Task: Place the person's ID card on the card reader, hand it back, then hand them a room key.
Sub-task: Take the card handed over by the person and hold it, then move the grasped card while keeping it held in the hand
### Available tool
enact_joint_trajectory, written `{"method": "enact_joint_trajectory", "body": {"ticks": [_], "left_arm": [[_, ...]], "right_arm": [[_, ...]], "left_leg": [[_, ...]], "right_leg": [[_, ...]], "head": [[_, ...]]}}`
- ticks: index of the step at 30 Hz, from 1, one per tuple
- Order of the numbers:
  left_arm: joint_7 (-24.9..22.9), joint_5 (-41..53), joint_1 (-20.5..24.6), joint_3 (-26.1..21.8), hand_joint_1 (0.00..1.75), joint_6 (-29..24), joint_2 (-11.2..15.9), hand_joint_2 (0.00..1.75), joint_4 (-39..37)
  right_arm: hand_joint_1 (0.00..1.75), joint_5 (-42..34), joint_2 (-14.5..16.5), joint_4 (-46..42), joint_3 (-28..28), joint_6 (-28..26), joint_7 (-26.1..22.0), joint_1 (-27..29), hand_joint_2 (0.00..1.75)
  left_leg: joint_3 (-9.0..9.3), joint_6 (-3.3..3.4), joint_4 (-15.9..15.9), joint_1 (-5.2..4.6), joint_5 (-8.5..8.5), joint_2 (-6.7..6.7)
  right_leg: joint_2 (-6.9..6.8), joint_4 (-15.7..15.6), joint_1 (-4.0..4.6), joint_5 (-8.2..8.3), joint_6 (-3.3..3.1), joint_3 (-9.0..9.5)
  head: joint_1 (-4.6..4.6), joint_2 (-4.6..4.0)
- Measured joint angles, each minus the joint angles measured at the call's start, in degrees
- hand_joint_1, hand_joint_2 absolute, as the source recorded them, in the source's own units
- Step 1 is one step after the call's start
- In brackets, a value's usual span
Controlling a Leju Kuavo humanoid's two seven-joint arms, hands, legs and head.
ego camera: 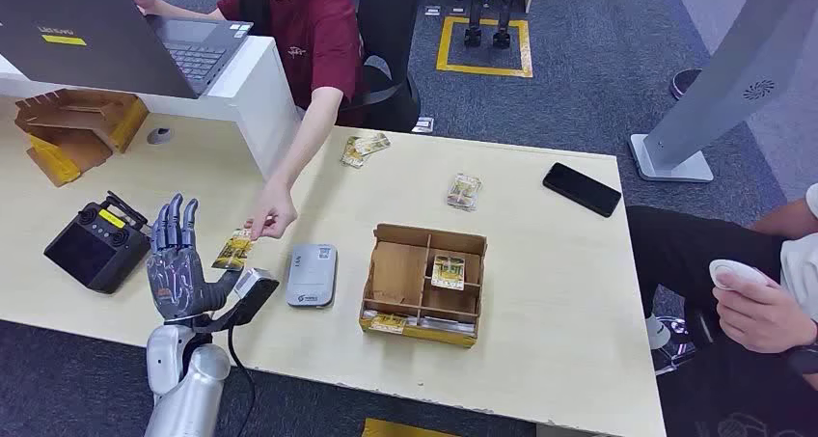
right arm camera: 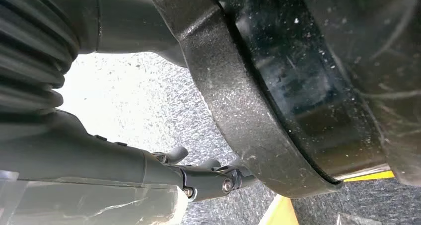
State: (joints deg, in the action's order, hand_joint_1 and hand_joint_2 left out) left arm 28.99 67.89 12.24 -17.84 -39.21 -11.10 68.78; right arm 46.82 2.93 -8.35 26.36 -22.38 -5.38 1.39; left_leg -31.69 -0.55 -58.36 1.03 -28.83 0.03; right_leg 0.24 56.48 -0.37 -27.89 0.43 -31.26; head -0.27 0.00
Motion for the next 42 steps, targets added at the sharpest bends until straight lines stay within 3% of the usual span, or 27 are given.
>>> {"method": "enact_joint_trajectory", "body": {"ticks": [21, 32, 34, 38, 42], "left_arm": [[3.0, -3.3, -0.2, 0.5, 1.75, 0.0, 0.3, 1.75, -0.4], [1.2, -7.8, -0.4, 3.4, 1.75, 0.3, 1.7, 1.75, -1.7], [-2.2, -13.7, -0.3, 5.3, 1.75, 2.5, 2.4, 1.75, -2.4], [-8.5, -29.9, -0.5, 12.2, 1.75, 13.6, 4.7, 1.75, -3.0], [-12.1, -35.1, -1.0, 17.0, 1.75, 19.9, 6.6, 1.75, -3.0]], "right_arm": [[0.00, 0.5, 0.0, -0.4, 0.1, 0.0, -0.1, 0.0, 1.75], [0.00, 0.7, 0.0, -0.5, 0.2, 0.0, 0.1, 0.0, 1.75], [0.00, 0.7, 0.0, -0.5, 0.2, -0.1, 0.4, 0.0, 1.75], [0.00, 0.6, 0.1, -0.5, 0.2, -0.4, 1.0, 0.0, 1.75], [0.00, 0.6, 0.3, -0.5, 0.2, -0.7, 1.2, 0.0, 1.75]], "left_leg": [[0.00, 0.00, 0.0, 0.00, 0.00, 0.00], [0.00, 0.00, 0.0, 0.00, 0.00, 0.00], [0.01, 0.00, 0.0, 0.00, 0.00, 0.00], [0.00, 0.00, 0.0, 0.00, 0.00, 0.00], [-0.01, 0.00, 0.0, 0.00, 0.00, 0.00]], "right_leg": [[0.00, 0.0, 0.00, 0.00, 0.00, 0.00], [0.00, 0.0, 0.00, 0.00, 0.00, -0.01], [0.00, 0.0, 0.00, 0.00, 0.00, -0.01], [-0.01, 0.0, 0.00, 0.00, 0.00, 0.00], [0.02, 0.0, 0.00, 0.00, 0.00, 0.00]], "head": [[0.00, 0.00], [-0.01, 0.00], [-0.01, 0.00], [0.00, 0.00], [0.00, 0.00]]}}
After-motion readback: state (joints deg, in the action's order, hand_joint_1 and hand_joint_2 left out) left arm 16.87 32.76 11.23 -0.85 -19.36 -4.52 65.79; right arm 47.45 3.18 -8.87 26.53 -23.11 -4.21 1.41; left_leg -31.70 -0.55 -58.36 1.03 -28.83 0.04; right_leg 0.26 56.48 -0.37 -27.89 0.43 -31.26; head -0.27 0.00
